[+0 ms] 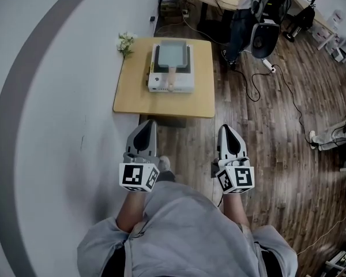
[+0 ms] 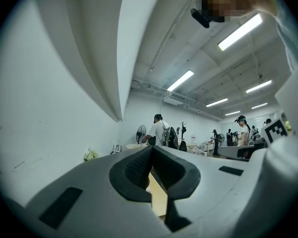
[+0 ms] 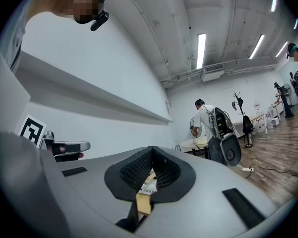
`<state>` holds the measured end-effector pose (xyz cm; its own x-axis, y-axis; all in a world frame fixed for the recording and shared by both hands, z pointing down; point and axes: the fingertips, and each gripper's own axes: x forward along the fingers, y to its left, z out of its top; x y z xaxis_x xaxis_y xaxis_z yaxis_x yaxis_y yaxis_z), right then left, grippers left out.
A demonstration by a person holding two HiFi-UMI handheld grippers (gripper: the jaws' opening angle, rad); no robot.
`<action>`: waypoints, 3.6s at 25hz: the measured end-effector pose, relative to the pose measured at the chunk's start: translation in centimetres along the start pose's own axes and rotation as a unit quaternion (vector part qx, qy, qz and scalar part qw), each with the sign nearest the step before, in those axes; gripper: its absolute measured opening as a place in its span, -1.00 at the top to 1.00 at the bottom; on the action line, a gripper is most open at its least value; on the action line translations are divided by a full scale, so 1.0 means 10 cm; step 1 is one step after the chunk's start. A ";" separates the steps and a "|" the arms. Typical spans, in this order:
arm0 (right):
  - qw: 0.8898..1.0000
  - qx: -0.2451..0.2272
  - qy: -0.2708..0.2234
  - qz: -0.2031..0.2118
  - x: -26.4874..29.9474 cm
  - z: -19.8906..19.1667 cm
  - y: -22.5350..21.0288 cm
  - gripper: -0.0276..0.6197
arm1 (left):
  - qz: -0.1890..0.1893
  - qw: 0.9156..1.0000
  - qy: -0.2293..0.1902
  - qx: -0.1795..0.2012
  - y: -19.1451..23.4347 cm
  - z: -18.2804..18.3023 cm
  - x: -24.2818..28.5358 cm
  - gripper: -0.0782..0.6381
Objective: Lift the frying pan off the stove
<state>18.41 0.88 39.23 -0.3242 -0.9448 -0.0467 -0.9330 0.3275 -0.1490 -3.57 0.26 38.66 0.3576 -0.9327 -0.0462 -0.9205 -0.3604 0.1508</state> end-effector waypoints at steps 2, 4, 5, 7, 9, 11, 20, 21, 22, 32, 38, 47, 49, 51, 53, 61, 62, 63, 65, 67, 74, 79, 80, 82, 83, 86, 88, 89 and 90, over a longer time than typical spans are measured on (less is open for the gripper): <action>1.000 -0.003 -0.004 0.000 0.26 0.04 -0.01 0.92 | -0.002 1.000 -0.002 0.001 0.15 0.03 0.20 0.78; 1.000 -0.004 -0.008 -0.001 0.50 0.06 -0.01 0.92 | -0.005 1.000 -0.002 0.001 0.30 0.07 0.38 0.78; 1.000 -0.004 -0.009 -0.002 0.62 0.08 0.00 0.92 | -0.008 1.000 -0.002 0.001 0.36 0.09 0.47 0.78; 1.000 -0.004 -0.009 -0.005 0.83 0.08 0.02 0.92 | -0.014 1.000 0.000 0.003 0.49 0.12 0.63 0.78; 1.000 -0.003 -0.007 -0.005 1.03 0.07 0.07 0.92 | -0.019 1.000 0.002 0.006 0.62 0.14 0.77 0.78; 1.000 -0.004 -0.005 -0.003 1.22 0.03 0.12 0.92 | -0.021 1.000 0.003 0.004 0.76 0.14 0.89 0.78; 1.000 0.004 0.016 -0.008 1.79 -0.21 0.26 0.92 | -0.031 0.999 0.026 -0.012 1.27 -0.03 1.22 0.78; 1.000 0.005 0.021 -0.007 1.82 -0.24 0.27 0.92 | -0.030 0.999 0.029 -0.016 1.30 -0.05 1.24 0.78; 1.000 0.006 0.027 -0.008 1.84 -0.27 0.27 0.92 | -0.030 0.999 0.033 -0.019 1.32 -0.08 1.26 0.78; 0.997 0.028 0.074 0.000 2.23 -0.60 0.09 0.92 | -0.032 0.995 0.069 -0.059 1.50 -0.39 1.64 0.78; 0.990 0.068 0.126 0.021 2.65 -0.93 -0.12 0.91 | -0.060 0.979 0.138 -0.136 1.57 -0.76 2.12 0.77; 0.950 0.169 0.247 0.088 3.10 -1.76 -0.26 0.82 | -0.116 0.931 0.229 -0.261 1.55 -1.44 2.73 0.42; 0.932 0.207 0.278 0.108 3.13 -1.97 -0.22 0.59 | -0.126 0.912 0.251 -0.299 1.56 -1.63 2.79 0.38; 0.911 0.245 0.305 0.133 3.14 -2.15 -0.15 0.54 | -0.136 0.891 0.274 -0.336 1.56 -1.83 2.84 0.37; 0.888 0.286 0.324 0.155 3.15 -2.27 -0.07 0.49 | -0.151 0.866 0.294 -0.374 1.54 -1.99 2.86 0.35; 0.819 0.392 0.372 0.193 3.16 -2.60 0.10 0.37 | -0.205 0.788 0.340 -0.471 1.31 -2.36 2.98 0.17; 0.811 0.402 0.375 0.200 3.15 -2.62 0.13 0.37 | -0.212 0.779 0.345 -0.478 1.28 -2.38 2.99 0.17; 0.803 0.411 0.378 0.207 3.15 -2.63 0.17 0.36 | -0.220 0.772 0.351 -0.482 1.24 -2.40 2.99 0.16; 0.790 0.428 0.382 0.217 3.12 -2.65 0.23 0.35 | -0.235 0.761 0.365 -0.483 1.14 -2.47 3.00 0.16; 0.780 0.439 0.388 0.221 3.11 -2.70 0.26 0.35 | -0.247 0.750 0.378 -0.483 1.07 -2.55 3.03 0.15; 0.758 0.457 0.402 0.235 3.12 -2.82 0.37 0.35 | -0.277 0.708 0.393 -0.517 0.92 -2.71 3.14 0.15; 0.734 0.483 0.404 0.255 3.12 -2.81 0.43 0.35 | -0.286 0.692 0.400 -0.528 0.86 -2.76 3.22 0.15; 0.730 0.485 0.405 0.260 3.12 -2.81 0.45 0.35 | -0.287 0.690 0.402 -0.529 0.85 -2.77 3.23 0.15; 0.724 0.489 0.406 0.266 3.12 -2.79 0.47 0.35 | -0.287 0.690 0.405 -0.527 0.84 -2.77 3.25 0.15; 0.721 0.494 0.406 0.267 3.12 -2.78 0.49 0.36 | -0.287 0.689 0.406 -0.527 0.83 -2.77 3.25 0.15; 0.711 0.508 0.407 0.264 3.12 -2.79 0.50 0.54 | -0.290 0.685 0.410 -0.528 0.80 -2.78 3.25 0.22; 0.707 0.513 0.409 0.263 3.11 -2.79 0.49 0.55 | -0.292 0.678 0.413 -0.533 0.78 -2.76 3.25 0.36; 0.707 0.514 0.409 0.263 3.11 -2.79 0.48 0.55 | -0.294 0.677 0.414 -0.533 0.77 -2.76 3.26 0.37; 0.707 0.514 0.408 0.264 3.11 -2.78 0.48 0.55 | -0.295 0.678 0.416 -0.530 0.77 -2.75 3.26 0.38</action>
<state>-0.54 -26.82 64.55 -0.9580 -0.2382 0.1597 -0.1787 0.0606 -0.9820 5.34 -32.58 65.50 0.9848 -0.1424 0.0993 -0.1067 -0.0451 0.9933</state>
